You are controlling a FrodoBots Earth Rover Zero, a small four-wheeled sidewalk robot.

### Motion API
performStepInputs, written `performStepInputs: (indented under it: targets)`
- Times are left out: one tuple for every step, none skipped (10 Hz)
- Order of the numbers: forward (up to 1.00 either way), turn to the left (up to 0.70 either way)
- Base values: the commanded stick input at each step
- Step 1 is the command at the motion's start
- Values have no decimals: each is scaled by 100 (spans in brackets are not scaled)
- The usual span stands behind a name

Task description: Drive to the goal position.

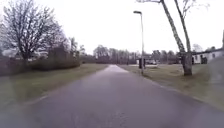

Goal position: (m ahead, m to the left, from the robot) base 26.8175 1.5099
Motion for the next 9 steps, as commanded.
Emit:
performStepInputs:
  targets:
    - [85, 0]
    - [85, 0]
    - [85, 0]
    - [85, 0]
    - [85, 0]
    - [85, 0]
    - [85, 0]
    - [85, 0]
    - [85, 0]
